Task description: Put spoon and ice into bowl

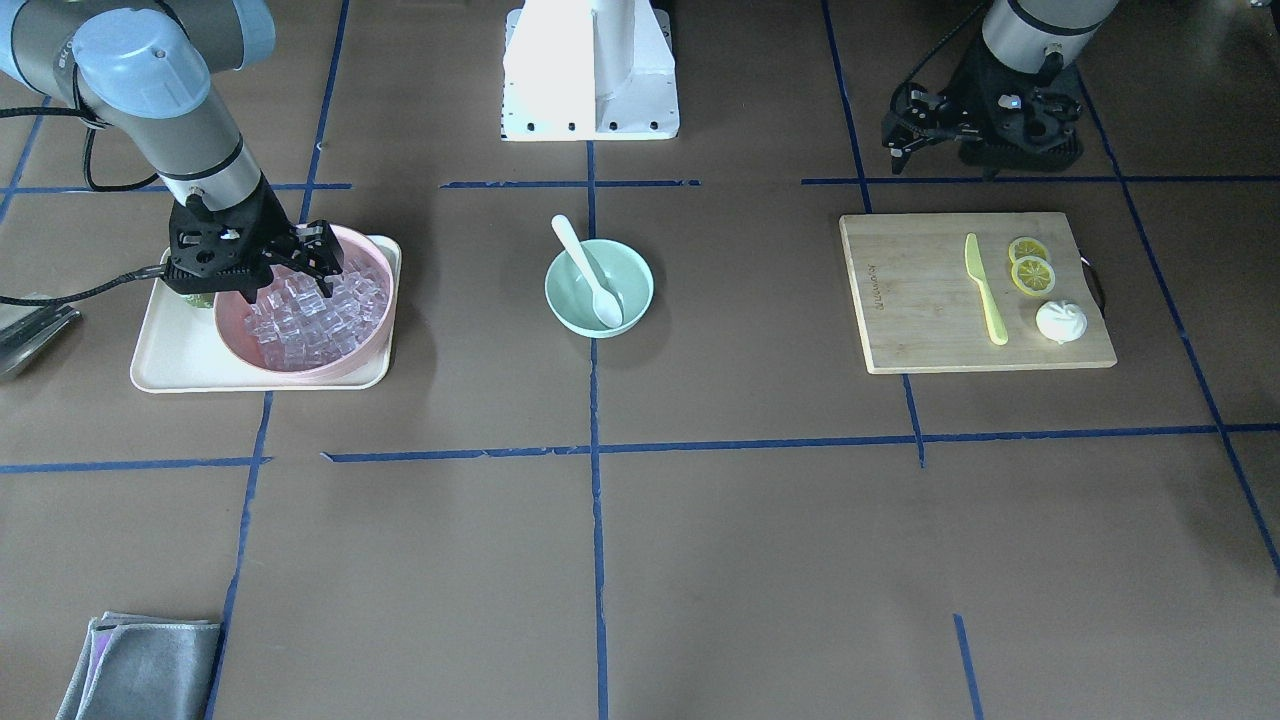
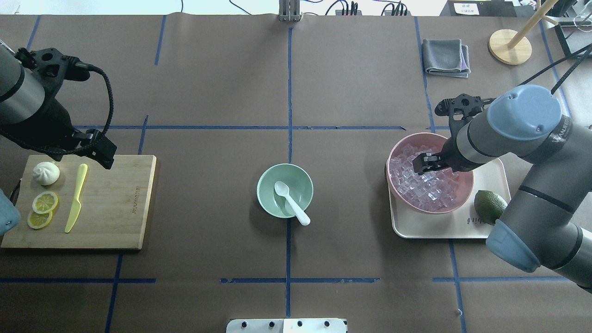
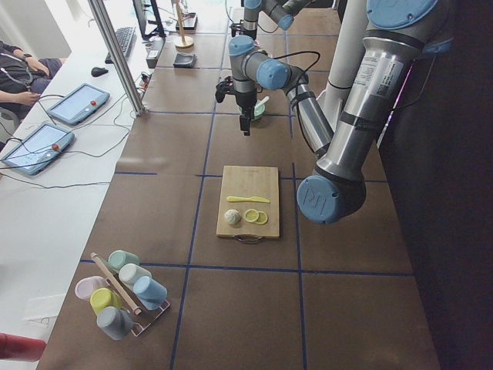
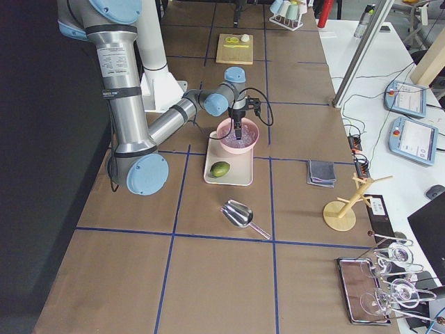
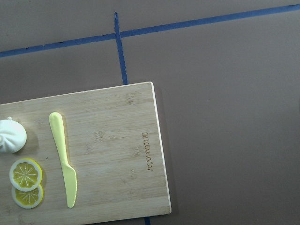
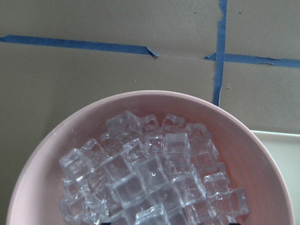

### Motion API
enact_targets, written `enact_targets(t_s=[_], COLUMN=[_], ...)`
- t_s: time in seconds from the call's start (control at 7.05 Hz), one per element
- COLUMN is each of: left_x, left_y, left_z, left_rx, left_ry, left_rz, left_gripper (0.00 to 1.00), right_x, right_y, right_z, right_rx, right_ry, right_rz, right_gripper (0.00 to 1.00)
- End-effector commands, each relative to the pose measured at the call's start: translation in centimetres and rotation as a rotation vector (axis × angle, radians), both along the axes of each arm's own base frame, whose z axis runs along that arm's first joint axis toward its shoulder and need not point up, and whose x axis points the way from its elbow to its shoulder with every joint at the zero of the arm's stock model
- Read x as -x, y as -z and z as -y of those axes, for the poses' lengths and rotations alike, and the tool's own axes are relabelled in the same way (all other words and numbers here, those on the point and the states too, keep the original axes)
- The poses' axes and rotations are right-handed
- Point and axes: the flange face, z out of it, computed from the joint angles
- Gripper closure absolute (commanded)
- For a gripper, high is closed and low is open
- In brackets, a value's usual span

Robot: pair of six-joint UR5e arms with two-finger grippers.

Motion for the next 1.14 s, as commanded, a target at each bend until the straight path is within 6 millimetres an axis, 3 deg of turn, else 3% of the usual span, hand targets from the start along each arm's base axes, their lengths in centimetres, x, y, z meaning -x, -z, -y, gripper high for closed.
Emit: enact_targets(t_s=[0.0, 0.57, 0.99], left_x=[0.4, 1.1, 1.2], left_y=[-0.3, -1.0, -1.2], left_z=[0.2, 0.4, 0.3], left_rx=[-0.007, -0.013, -0.008], left_ry=[-0.003, -0.011, -0.010], left_rz=[0.002, 0.009, 0.011], left_gripper=[0.00, 0.00, 0.00], right_x=[0.6, 2.6, 2.6], right_y=[-0.4, -0.8, -1.1], right_z=[-0.5, -1.5, -1.3], right_rx=[-0.001, 0.006, 0.003], right_ry=[0.019, 0.055, 0.061], right_rz=[0.001, -0.011, -0.018], right_gripper=[0.36, 0.36, 0.36])
